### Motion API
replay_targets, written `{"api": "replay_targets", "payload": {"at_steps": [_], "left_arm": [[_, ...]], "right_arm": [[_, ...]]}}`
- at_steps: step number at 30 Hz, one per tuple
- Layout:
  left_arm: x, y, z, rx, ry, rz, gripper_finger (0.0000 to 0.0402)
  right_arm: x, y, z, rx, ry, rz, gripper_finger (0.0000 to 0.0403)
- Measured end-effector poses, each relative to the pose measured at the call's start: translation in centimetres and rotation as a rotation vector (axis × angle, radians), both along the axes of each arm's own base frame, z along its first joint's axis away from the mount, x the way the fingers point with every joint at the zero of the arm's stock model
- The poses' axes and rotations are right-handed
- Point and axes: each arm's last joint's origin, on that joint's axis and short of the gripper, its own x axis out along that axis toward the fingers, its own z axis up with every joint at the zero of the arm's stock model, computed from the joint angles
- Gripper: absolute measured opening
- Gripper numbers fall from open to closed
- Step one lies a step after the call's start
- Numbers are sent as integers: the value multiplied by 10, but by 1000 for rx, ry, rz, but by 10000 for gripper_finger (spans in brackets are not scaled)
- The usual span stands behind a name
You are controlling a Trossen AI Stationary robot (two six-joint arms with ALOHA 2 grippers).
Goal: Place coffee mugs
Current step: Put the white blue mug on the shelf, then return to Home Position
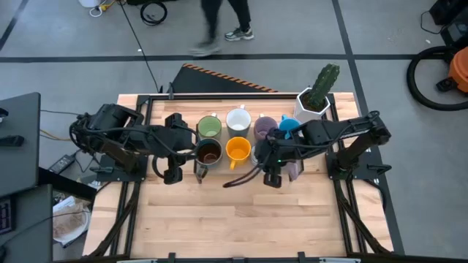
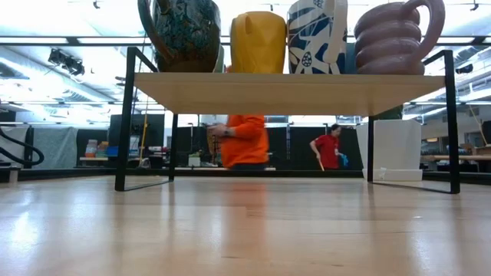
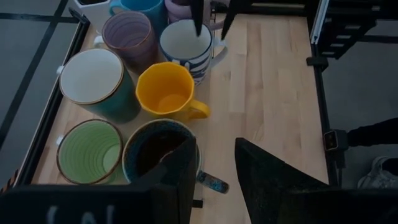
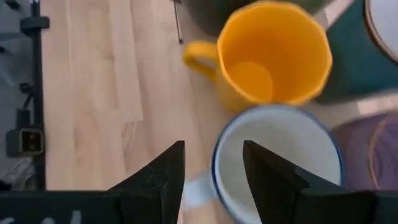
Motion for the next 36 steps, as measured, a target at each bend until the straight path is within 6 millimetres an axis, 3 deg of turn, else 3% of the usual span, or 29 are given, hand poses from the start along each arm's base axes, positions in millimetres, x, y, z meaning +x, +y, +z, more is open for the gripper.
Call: {"api": "replay_targets", "payload": {"at_steps": [10, 21, 24, 28, 32, 36], "left_arm": [[1, 0, 1, -13, -17, 6, 117], [1, 0, 1, -15, -20, 7, 117], [1, -1, 1, -16, -22, 7, 117], [3, -6, 4, -18, -59, -27, 117], [-1, -13, 9, -16, -104, -76, 117], [-2, -14, 11, -2, -124, -73, 117]], "right_arm": [[28, -13, -28, -55, 93, -71, 168], [24, -27, -28, -37, 132, -153, 168], [21, -24, -18, -31, 98, -141, 168], [5, -22, 12, -43, -19, -110, 168], [-32, -21, 43, -108, -162, -132, 166], [-70, -22, 57, -88, -272, -133, 162]]}}
